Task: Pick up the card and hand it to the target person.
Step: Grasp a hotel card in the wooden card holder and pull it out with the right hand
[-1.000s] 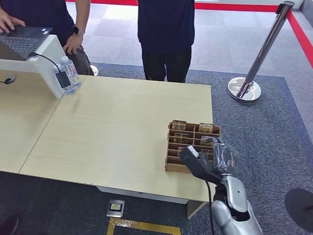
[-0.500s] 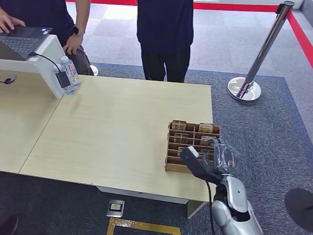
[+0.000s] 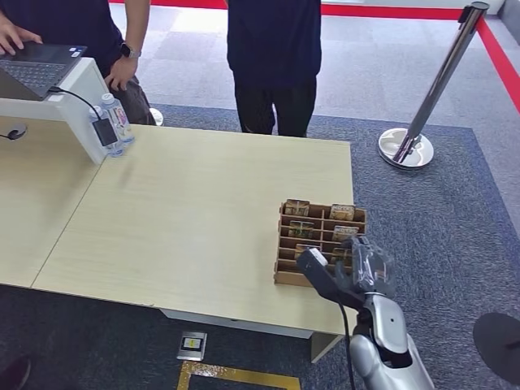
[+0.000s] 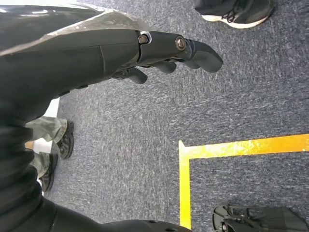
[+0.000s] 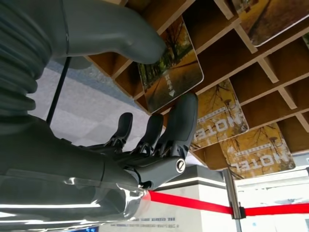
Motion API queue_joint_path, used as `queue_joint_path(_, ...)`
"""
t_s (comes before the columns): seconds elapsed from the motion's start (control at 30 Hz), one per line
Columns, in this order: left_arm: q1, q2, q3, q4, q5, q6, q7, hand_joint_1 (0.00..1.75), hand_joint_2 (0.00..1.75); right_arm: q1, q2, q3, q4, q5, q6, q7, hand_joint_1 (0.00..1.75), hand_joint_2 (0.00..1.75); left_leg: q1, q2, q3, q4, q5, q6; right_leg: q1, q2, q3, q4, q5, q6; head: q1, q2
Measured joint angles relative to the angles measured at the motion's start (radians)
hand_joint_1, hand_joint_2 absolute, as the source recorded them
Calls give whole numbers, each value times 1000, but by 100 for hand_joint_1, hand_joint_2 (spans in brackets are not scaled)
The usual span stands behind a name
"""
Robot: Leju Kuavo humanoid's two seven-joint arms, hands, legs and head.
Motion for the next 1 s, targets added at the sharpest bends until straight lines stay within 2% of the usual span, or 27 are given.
queue_joint_path(0.23, 0, 1, -11, 0, -9, -5, -2, 0, 175, -1, 5, 0, 11, 4, -9, 6, 81, 175, 0, 0, 0, 0, 0, 0, 0, 0, 0, 0, 0, 0, 0, 0)
queue_joint_path(0.6, 0, 3, -22, 0, -12, -10, -2, 0, 175, 14, 13, -1, 9, 16, -11, 19, 109, 175, 0, 0, 0, 0, 0, 0, 0, 0, 0, 0, 0, 0, 0, 0)
queue_joint_path(1.0, 0, 3, -23, 0, -16, -11, -2, 0, 175, 26, 22, -1, -5, 28, -1, 25, 125, 175, 0, 0, 1, 0, 0, 0, 0, 0, 0, 0, 0, 0, 0, 0)
